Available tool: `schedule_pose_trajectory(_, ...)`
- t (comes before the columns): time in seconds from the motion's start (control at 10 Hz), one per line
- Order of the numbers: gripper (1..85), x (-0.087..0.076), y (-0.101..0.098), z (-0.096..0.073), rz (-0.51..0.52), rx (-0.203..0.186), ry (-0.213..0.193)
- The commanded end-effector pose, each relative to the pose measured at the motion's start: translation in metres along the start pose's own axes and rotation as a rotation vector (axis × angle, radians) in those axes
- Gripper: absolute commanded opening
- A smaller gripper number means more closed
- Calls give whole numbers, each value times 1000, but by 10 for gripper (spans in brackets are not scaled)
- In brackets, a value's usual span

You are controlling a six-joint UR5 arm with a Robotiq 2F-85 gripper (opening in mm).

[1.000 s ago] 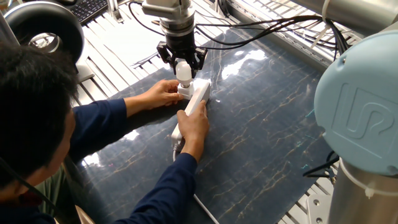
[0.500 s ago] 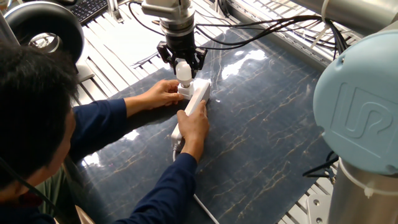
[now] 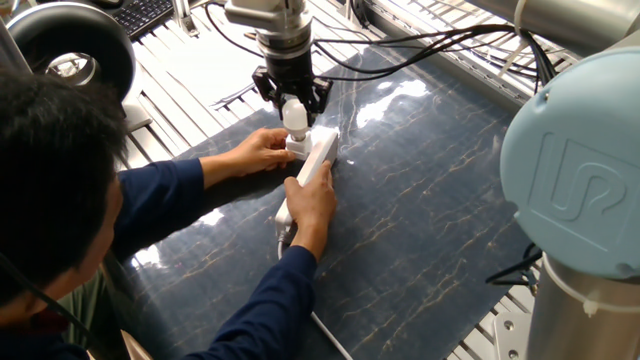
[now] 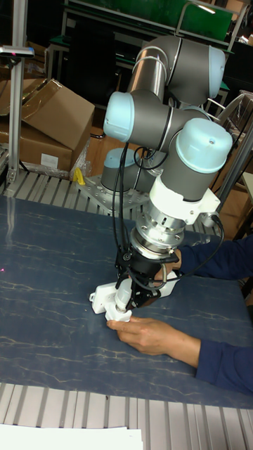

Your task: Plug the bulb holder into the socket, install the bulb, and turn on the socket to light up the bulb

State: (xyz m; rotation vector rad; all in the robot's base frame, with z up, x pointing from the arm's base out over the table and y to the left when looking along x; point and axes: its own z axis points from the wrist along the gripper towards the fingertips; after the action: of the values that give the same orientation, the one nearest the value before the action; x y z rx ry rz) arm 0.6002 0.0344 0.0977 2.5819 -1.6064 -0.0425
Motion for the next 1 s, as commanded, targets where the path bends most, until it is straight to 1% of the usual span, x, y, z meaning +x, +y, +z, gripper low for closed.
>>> schedule_pose_trajectory(0.0,10,-5,2,-2,83,-5,-47)
schedule_pose_trajectory(0.1,10,-7,5,-2,122,-9,-70)
schedule_pose_trajectory(0.2,10,-6,6,-1,141,-13,-78)
schedule_pose_trajectory(0.6,10,-3,9,-1,190,-24,-68)
schedule_pose_trajectory(0.7,10,-4,10,-1,216,-27,-71)
schedule_pose_trajectory(0.9,10,-7,12,-2,304,-31,-79)
